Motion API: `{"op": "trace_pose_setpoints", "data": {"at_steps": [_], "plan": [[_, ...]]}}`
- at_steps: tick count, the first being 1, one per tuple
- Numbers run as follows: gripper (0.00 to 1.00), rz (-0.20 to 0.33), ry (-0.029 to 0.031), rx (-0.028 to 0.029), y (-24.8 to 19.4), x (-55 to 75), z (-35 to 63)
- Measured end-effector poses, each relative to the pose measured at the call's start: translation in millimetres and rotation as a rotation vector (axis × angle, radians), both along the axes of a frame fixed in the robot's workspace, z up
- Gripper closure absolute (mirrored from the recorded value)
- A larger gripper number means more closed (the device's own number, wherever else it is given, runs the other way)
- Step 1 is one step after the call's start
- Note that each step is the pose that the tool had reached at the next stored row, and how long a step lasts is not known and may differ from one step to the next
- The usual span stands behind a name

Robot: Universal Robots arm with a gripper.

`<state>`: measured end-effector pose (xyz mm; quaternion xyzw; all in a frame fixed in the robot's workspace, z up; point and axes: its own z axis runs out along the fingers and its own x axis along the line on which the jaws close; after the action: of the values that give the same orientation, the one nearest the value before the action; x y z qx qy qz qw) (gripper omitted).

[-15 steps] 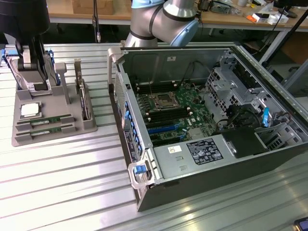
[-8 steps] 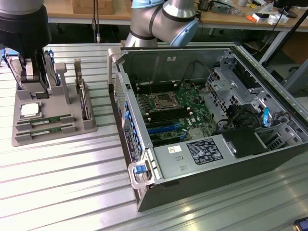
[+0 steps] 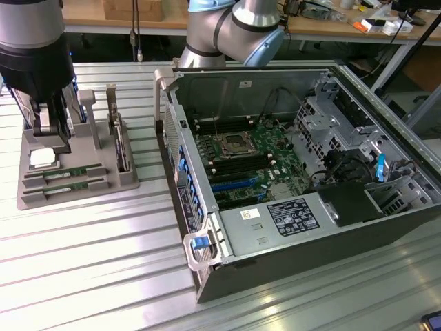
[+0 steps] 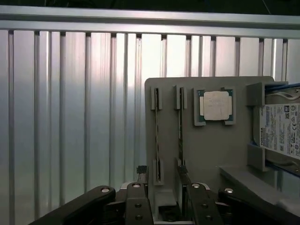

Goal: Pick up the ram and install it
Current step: 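Pick up the ram and move it above insertion slot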

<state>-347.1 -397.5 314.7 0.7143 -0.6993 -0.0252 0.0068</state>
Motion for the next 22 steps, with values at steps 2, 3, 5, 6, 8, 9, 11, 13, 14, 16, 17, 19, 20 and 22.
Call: {"op": "trace_pose_setpoints", "data": {"at_steps": [2, 3, 5, 6, 8, 9, 11, 13, 14, 16, 17, 19, 20, 22], "plan": [[0.64, 0.0, -0.0001, 0.0001, 0.1, 0.3, -8.3], [0.64, 0.0, -0.0001, 0.0, 0.0, 2.7, -15.1], [0.64, 0.0, -0.0001, 0.0, 0.1, 4.9, -22.3], [0.64, 0.0, -0.0001, 0.0, 0.1, 4.9, -25.6], [0.64, 0.0, -0.0001, 0.0001, 0.0, 5.0, -30.4], [0.64, 0.0, -0.0001, 0.0001, 0.0, 5.0, -32.8], [0.64, 0.0, 0.0, 0.0, 0.0, 4.7, -39.9], [0.64, 0.0, 0.0, 0.0, 0.0, 0.5, -49.1], [0.64, 0.0, 0.0001, -0.0001, 0.1, -1.4, -52.4], [0.64, 0.0, -0.0001, 0.0001, 0.6, -5.2, -59.9], [0.64, 0.001, 0.0, 0.0, 0.9, -5.5, -63.6], [0.64, 0.001, 0.0, 0.0, 1.4, -6.8, -70.5], [0.64, 0.001, 0.0, 0.0, 1.5, -7.6, -72.9], [0.64, 0.001, 0.0, 0.0, 1.7, -9.4, -78.3]]}}
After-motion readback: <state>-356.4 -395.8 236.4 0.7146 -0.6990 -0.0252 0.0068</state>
